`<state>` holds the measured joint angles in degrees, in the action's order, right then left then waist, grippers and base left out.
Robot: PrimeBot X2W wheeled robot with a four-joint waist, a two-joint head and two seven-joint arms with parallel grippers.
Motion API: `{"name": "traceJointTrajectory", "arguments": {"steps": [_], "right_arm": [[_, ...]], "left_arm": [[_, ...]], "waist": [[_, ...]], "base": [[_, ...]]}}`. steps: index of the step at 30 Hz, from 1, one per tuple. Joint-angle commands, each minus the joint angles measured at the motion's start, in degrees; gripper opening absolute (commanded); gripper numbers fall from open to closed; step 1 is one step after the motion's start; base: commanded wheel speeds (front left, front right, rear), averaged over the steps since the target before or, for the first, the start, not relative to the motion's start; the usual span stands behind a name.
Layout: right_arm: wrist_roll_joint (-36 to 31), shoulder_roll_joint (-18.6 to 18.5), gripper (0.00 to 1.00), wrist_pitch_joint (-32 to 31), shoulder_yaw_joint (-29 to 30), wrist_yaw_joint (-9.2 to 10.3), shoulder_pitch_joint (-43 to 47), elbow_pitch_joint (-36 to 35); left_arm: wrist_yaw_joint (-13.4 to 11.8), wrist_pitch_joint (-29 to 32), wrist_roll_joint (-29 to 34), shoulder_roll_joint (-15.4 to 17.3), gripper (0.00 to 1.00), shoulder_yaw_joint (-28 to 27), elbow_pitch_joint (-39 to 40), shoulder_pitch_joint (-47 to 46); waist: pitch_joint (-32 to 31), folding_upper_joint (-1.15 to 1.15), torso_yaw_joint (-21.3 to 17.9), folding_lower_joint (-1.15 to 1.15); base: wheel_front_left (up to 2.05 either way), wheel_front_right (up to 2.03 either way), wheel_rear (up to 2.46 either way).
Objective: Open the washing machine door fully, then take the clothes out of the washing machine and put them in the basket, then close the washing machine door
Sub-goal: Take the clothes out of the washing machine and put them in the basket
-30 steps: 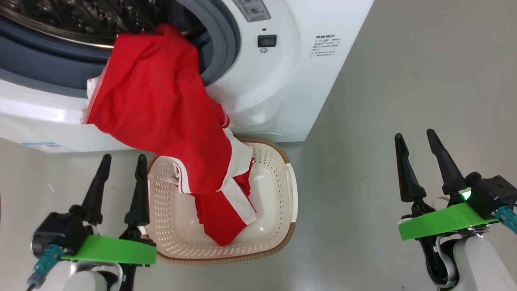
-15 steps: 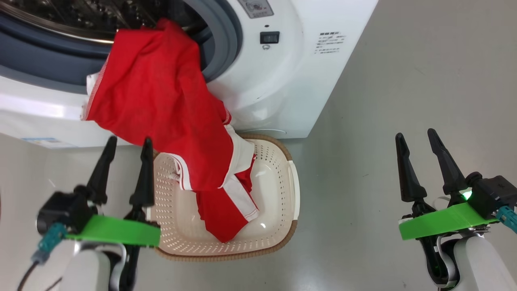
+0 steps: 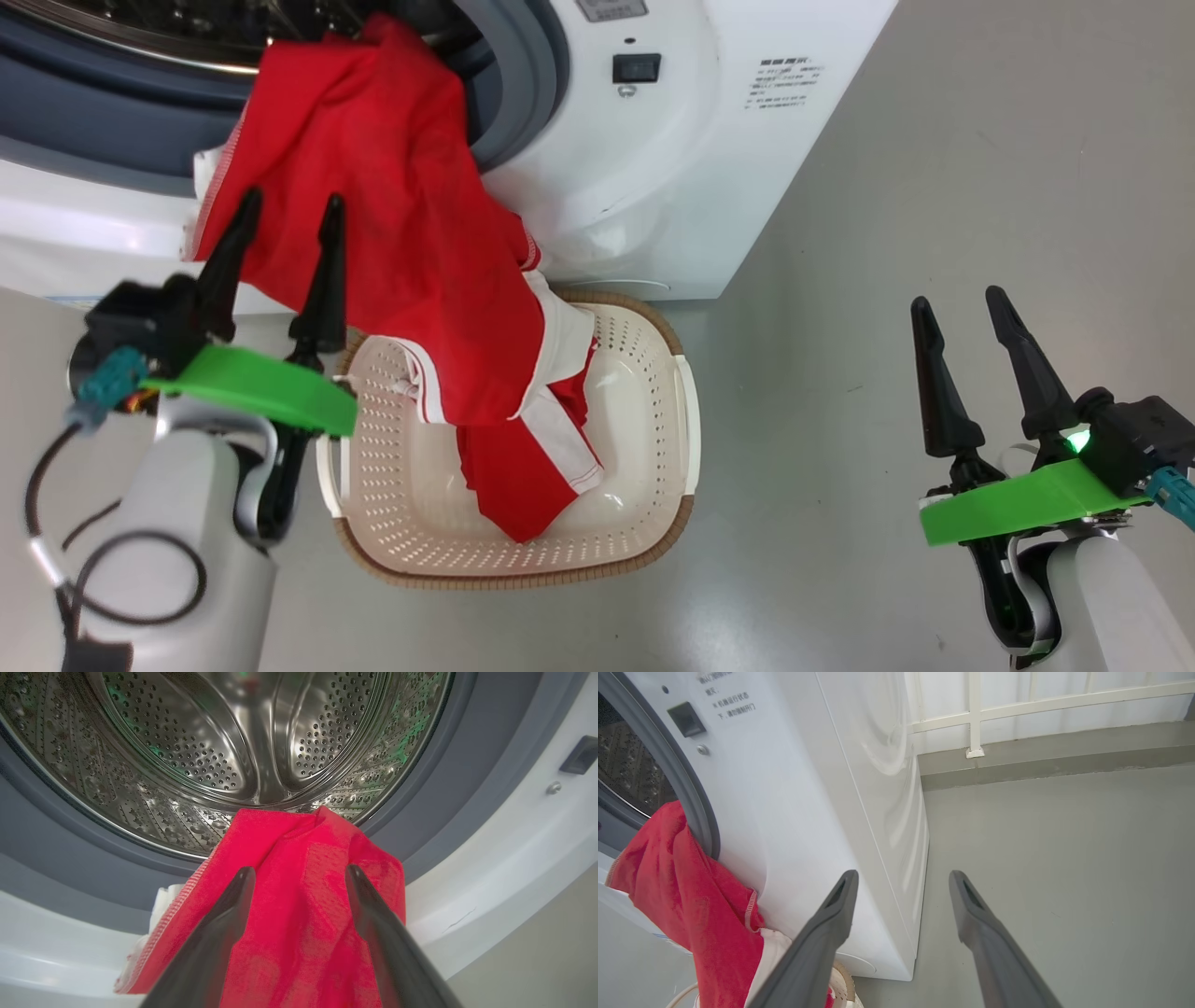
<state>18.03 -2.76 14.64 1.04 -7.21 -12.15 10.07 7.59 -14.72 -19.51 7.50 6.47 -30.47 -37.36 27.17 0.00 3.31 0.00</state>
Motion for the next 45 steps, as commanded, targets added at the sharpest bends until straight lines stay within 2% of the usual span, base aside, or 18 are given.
{"name": "traceJointTrajectory", "arguments": {"steps": [1, 9, 25, 26, 27, 28, 30, 31, 32, 33, 45], "right_arm": [[-0.20, -0.11, 1.00, 0.36, -1.43, -0.28, -0.37, -1.27], [-0.32, -0.11, 1.00, 0.36, -1.29, -0.28, -1.03, -1.53], [-0.11, -0.11, 1.00, 0.36, -1.78, -0.28, -1.93, -1.81], [-0.08, -0.11, 1.00, 0.36, -1.77, -0.28, -1.94, -1.82], [-0.06, -0.11, 1.00, 0.36, -1.75, -0.28, -1.94, -1.82], [-0.04, -0.11, 1.00, 0.36, -1.72, -0.28, -1.93, -1.82], [-0.04, -0.11, 1.00, 0.36, -1.72, -0.28, -1.91, -1.81], [-0.06, -0.11, 1.00, 0.36, -1.74, -0.28, -1.89, -1.79], [-0.08, -0.11, 1.00, 0.36, -1.75, -0.28, -1.88, -1.79], [-0.10, -0.11, 1.00, 0.36, -1.75, -0.28, -1.85, -1.77], [-0.58, -0.11, 1.00, 0.36, -1.58, -0.28, -0.76, -1.29]], "left_arm": [[-0.10, -0.28, -0.72, 2.32, 1.00, -0.86, -0.17, -1.81], [-0.10, -0.28, -3.43, 3.63, 1.00, 4.92, -10.89, -10.65], [-0.10, -0.28, -6.12, 4.77, 1.00, 9.31, -22.89, -19.39], [-0.10, -0.28, -6.27, 4.83, 0.86, 9.44, -23.19, -19.56], [-0.10, -0.28, -6.38, 4.88, 0.63, 9.57, -23.46, -19.69], [-0.10, -0.28, -6.48, 4.88, 0.47, 9.71, -23.66, -19.78], [-0.10, -0.28, -6.63, 4.89, 0.32, 9.95, -23.98, -19.88], [-0.10, -0.28, -6.70, 4.86, 0.15, 10.05, -24.08, -19.89], [-0.10, -0.28, -6.78, 4.82, 0.03, 10.16, -24.06, -19.87], [-0.10, -0.28, -6.84, 4.78, 0.00, 10.24, -23.99, -19.80], [-0.10, -0.28, -6.88, 3.47, 0.00, 7.86, -17.93, -13.90]], "waist": [[0.26, 0.00, -0.10, 0.00], [1.65, 0.00, -0.51, 0.00], [2.98, 0.00, -2.04, 0.00], [2.98, 0.00, -2.09, 0.00], [2.97, 0.00, -2.11, 0.00], [2.94, 0.00, -2.10, 0.00], [2.83, 0.00, -2.07, 0.00], [2.77, 0.00, -2.04, 0.00], [2.69, 0.00, -1.99, 0.00], [2.59, 0.00, -1.93, 0.00], [0.38, 0.00, -0.47, 0.00]], "base": [[0.00, 0.00, 0.00], [0.00, 0.00, 0.00], [0.00, 0.00, 0.00], [0.00, 0.00, 0.00], [0.00, 0.00, 0.00], [0.00, 0.00, 0.00], [0.00, 0.00, 0.00], [0.00, 0.00, 0.00], [0.00, 0.00, 0.00], [0.00, 0.00, 0.00], [0.00, 0.00, 0.00]]}}
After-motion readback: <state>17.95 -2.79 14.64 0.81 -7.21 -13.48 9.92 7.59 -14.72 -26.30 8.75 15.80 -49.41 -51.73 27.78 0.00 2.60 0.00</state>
